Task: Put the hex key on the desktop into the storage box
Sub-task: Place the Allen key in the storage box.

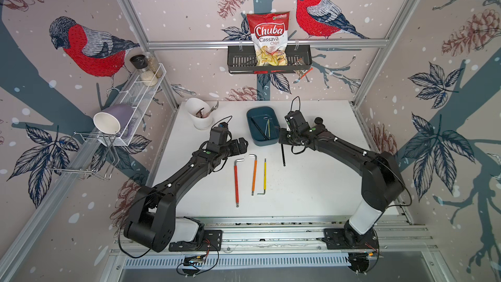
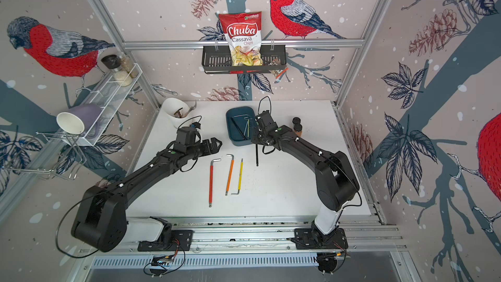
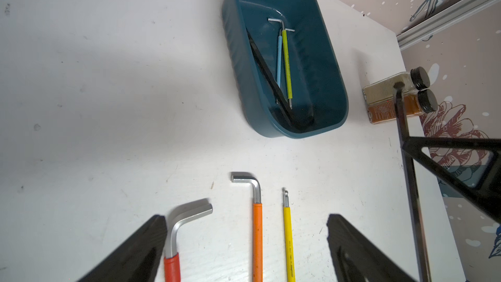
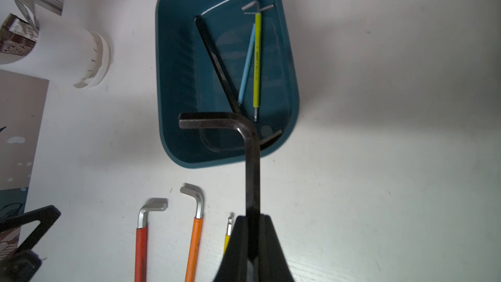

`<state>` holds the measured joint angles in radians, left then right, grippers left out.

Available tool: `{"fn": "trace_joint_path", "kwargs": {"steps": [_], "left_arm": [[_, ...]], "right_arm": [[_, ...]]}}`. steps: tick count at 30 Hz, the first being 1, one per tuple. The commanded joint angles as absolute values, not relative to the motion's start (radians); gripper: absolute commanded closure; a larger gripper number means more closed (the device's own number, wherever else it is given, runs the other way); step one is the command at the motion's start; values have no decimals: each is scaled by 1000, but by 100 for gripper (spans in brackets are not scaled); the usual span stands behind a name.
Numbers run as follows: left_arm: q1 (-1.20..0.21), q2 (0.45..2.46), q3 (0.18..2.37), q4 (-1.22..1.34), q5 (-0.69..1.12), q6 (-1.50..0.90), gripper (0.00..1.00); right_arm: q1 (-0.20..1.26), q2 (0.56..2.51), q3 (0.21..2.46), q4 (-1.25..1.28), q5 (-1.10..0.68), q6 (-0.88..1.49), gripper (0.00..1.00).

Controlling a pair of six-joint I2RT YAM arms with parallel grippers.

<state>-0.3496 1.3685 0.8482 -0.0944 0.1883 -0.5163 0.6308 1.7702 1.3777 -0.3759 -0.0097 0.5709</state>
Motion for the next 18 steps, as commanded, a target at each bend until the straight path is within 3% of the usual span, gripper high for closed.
{"fn": "trace_joint_path", "kwargs": {"steps": [1, 18], "left_arm": [[-350, 1376, 863, -82, 196, -505, 4], [-350, 1481, 881, -40, 221, -514, 4]], "right_arm": [[613, 1838, 1475, -376, -68, 517, 100], [516, 2319, 2038, -407, -280, 486, 100]]}}
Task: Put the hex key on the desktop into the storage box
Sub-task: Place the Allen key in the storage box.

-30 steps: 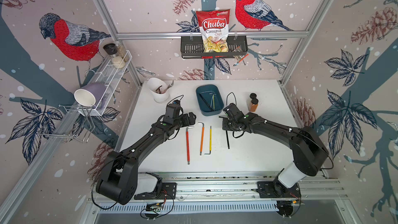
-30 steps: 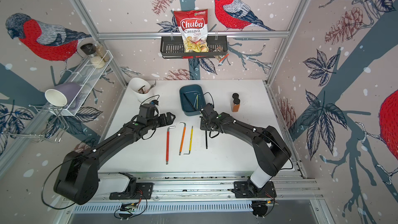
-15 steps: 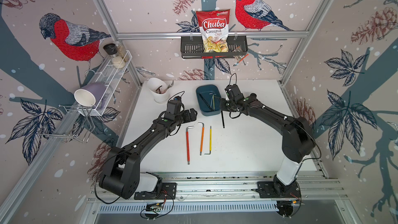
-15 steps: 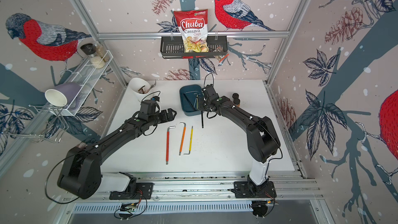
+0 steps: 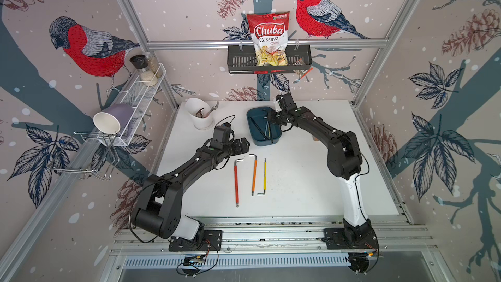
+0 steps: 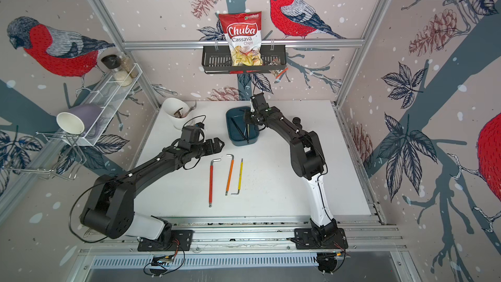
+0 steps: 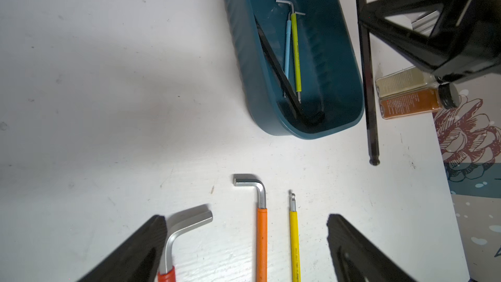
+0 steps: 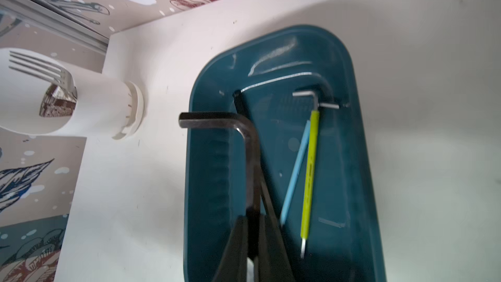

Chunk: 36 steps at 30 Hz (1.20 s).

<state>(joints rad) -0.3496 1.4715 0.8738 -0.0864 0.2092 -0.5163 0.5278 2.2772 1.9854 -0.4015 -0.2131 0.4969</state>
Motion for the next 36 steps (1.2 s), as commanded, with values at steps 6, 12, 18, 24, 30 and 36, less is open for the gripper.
{"fn": "trace_joint_path", "kwargs": {"steps": [6, 12, 18, 24, 30, 36], "left_arm": [[-350, 1519, 893, -29, 234, -514, 4], [-350, 1537, 895, -26, 236, -510, 4], [-350, 1533, 897, -32, 235, -511, 4], [-350, 1507, 888, -38, 227, -520, 4], [-350, 1471, 880, -40, 223, -526, 4], [-350, 1414, 852, -43, 191, -525, 4]], "right_arm": [[486, 2407, 2101, -343, -342, 517, 100], [461, 2468, 2149, -306, -385, 558, 100], [453, 2484, 2149, -275, -417, 581, 70], [454, 2430, 2114, -280, -415, 554, 53], [476, 2296, 1999, -285, -356, 509, 47], [548, 2099, 1779, -289, -145, 526, 43]]}}
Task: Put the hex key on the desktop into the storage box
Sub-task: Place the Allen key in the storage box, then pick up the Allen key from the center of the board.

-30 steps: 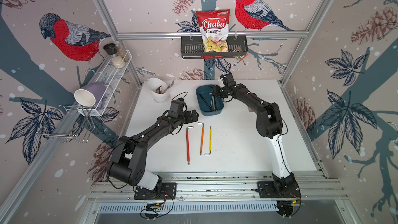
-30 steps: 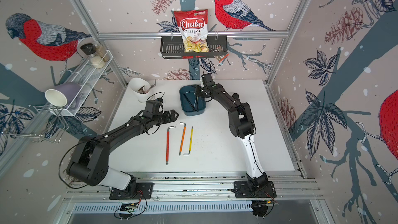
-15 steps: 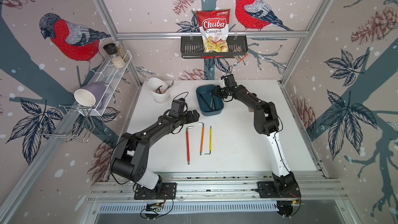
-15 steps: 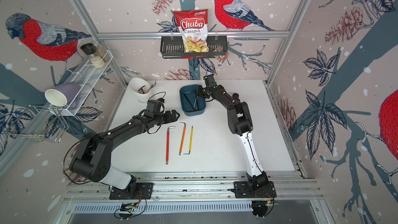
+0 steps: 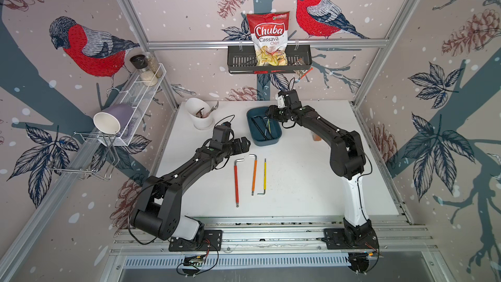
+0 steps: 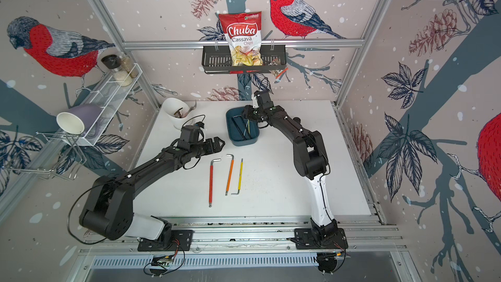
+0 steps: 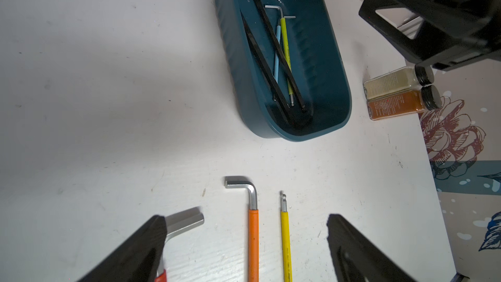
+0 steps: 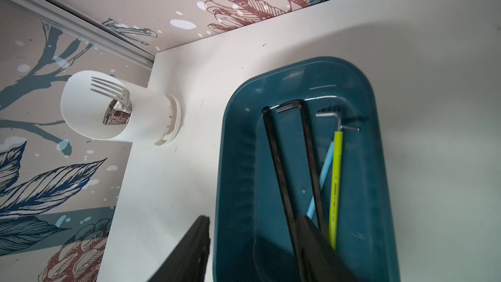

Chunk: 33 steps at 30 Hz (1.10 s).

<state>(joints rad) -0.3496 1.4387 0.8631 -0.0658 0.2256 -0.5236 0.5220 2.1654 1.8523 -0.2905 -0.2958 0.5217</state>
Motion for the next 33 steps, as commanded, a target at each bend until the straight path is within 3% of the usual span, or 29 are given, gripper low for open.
{"fn": "trace_joint_path", "kwargs": {"steps": [1, 5, 10, 17, 21, 33], "left_arm": [[-350, 1405, 844, -42, 187, -527, 4], [-350, 1371, 818, -40, 161, -530, 4], [-350, 1358, 802, -49, 150, -537, 4], [-351, 1270, 712, 14, 124, -590, 4], [-350, 1280, 713, 2, 117, -582, 4], [-350, 1303, 700, 17, 121, -581, 4]], "right_arm": [[563, 2055, 1714, -261, -107, 542, 43], [634, 1859, 1436, -153, -16, 589, 41], [734, 1705, 1244, -175, 83, 643, 41], [876, 1581, 973, -172, 77, 828, 40], [941, 1583, 945, -218, 108, 877, 40], [1048, 1814, 1152, -391, 139, 880, 43]]}}
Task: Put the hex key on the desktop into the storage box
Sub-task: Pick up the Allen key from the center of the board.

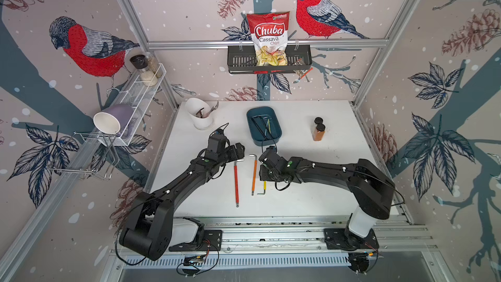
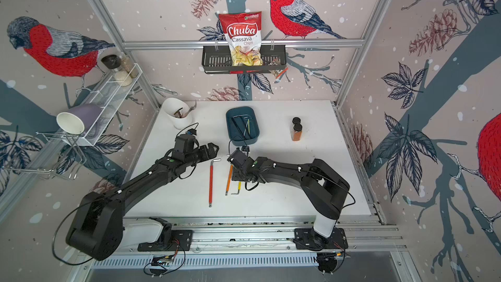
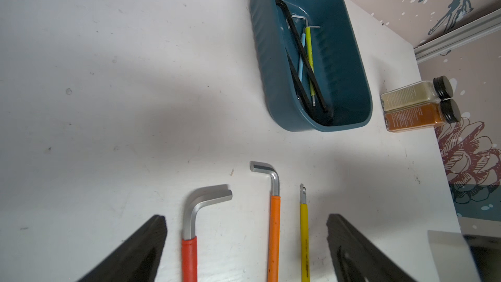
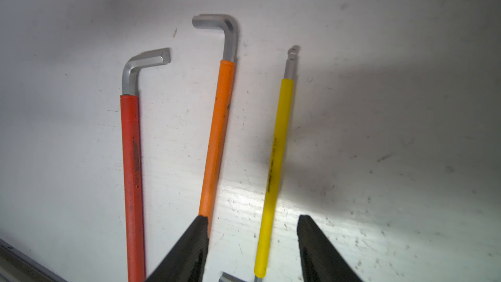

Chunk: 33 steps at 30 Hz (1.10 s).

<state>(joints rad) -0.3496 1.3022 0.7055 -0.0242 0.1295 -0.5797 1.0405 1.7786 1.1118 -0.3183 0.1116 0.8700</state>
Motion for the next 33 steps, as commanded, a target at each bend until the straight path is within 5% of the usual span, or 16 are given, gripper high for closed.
{"fn": "trace_joint_path", "kwargs": {"steps": [1, 33], "left_arm": [[-351, 1299, 695, 15, 119, -578, 4], [-350, 1287, 710, 6, 112, -568, 4]], "right_arm": [[1052, 1834, 1173, -421, 155, 876, 43], [1048, 2047, 1323, -640, 147, 807, 53]]}}
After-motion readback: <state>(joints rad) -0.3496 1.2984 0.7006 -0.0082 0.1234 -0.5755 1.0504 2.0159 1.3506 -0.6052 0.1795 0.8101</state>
